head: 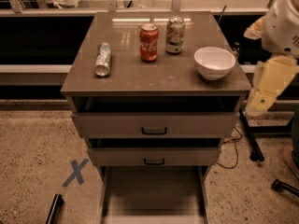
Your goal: Place coke can into bottom drawer
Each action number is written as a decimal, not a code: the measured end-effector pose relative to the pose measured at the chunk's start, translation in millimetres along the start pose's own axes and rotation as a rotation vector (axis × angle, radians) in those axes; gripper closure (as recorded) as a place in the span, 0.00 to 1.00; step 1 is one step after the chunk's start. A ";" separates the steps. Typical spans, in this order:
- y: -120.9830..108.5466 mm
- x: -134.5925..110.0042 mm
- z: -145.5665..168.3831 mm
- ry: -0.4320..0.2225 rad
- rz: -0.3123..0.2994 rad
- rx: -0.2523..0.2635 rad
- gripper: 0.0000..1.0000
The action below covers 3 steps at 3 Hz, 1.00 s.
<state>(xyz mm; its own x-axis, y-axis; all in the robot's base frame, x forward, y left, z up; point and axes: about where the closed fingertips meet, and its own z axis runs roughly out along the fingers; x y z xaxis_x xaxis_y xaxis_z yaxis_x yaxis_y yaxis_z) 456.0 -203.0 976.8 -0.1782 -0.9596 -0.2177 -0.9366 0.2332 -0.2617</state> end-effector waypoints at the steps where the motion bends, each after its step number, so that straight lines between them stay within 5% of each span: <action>1: -43.6 -35.8 10.6 -0.015 -0.112 0.022 0.00; 3: -146.7 -137.3 13.6 -0.076 -0.347 0.123 0.00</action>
Offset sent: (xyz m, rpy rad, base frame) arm 0.1954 0.1056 0.0910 -0.0384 -0.2662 0.3634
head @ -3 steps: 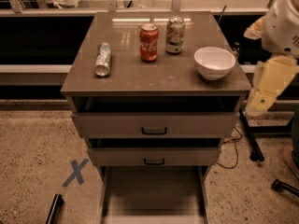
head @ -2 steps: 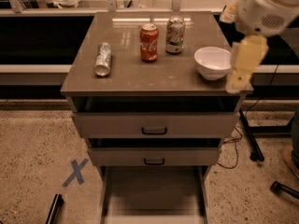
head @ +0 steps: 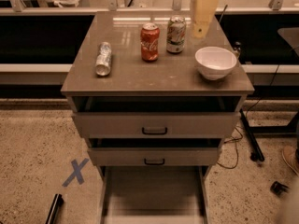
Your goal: Place coke can into bottom drawer
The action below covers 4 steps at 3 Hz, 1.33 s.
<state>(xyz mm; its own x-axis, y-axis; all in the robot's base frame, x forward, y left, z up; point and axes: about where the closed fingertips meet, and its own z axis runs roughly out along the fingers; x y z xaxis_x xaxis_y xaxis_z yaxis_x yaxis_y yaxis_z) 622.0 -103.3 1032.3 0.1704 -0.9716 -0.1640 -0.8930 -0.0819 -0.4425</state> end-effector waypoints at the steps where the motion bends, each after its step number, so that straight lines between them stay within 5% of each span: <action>1: -39.4 -21.5 29.3 0.011 -0.043 -0.008 0.00; 4: -64.2 -29.5 94.1 0.000 -0.027 -0.068 0.00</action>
Offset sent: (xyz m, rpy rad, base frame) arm 0.0944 0.0433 -0.0400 -0.0761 0.1101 0.0230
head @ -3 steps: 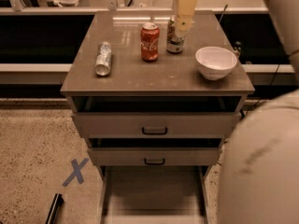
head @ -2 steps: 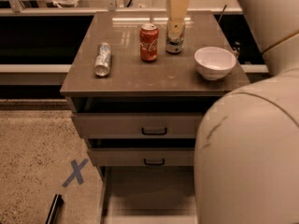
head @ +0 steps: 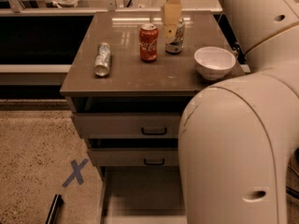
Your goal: Place coke can into bottom drawer
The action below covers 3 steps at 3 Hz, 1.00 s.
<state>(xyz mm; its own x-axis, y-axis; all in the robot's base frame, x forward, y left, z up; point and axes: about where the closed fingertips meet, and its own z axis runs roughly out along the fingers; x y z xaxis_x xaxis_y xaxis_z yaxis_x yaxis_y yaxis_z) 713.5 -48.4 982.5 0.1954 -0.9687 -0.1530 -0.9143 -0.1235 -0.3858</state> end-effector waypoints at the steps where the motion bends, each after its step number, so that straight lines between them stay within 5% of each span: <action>1: -8.7 -9.3 23.6 -0.036 0.006 -0.027 0.00; 3: -6.9 -11.0 37.4 -0.068 0.018 -0.061 0.00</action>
Offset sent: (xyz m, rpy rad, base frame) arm 0.0109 0.0075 -0.0163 0.0210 0.1227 0.0179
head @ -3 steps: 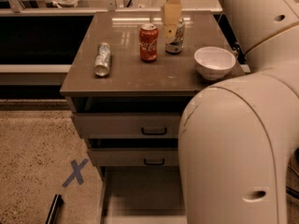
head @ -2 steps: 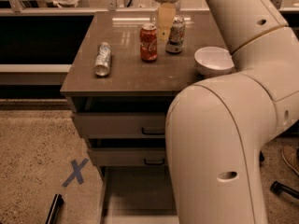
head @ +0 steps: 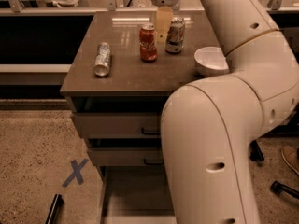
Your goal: Place coke can into bottom drawer
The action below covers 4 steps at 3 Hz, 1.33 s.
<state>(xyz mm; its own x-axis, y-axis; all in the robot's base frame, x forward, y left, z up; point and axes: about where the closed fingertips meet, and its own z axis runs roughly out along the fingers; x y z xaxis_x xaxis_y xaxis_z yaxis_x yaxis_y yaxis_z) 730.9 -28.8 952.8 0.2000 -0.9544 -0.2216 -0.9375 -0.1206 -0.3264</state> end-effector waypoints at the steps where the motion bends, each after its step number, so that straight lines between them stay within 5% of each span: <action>1: -1.8 -5.4 37.1 -0.076 0.038 -0.053 0.00; 2: -5.0 -14.6 68.9 -0.137 0.059 -0.087 0.00; 3: -14.0 -17.2 71.6 -0.143 0.061 -0.054 0.00; 4: -20.4 -20.4 76.4 -0.152 0.062 -0.035 0.19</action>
Offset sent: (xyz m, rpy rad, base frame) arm 0.0154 0.0124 -0.0639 0.0703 0.3657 0.0500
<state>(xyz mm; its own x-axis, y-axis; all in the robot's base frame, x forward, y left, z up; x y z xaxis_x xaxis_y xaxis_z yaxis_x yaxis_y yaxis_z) 767.8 13.9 893.8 0.1794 -0.9084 -0.3777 -0.9582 -0.0742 -0.2765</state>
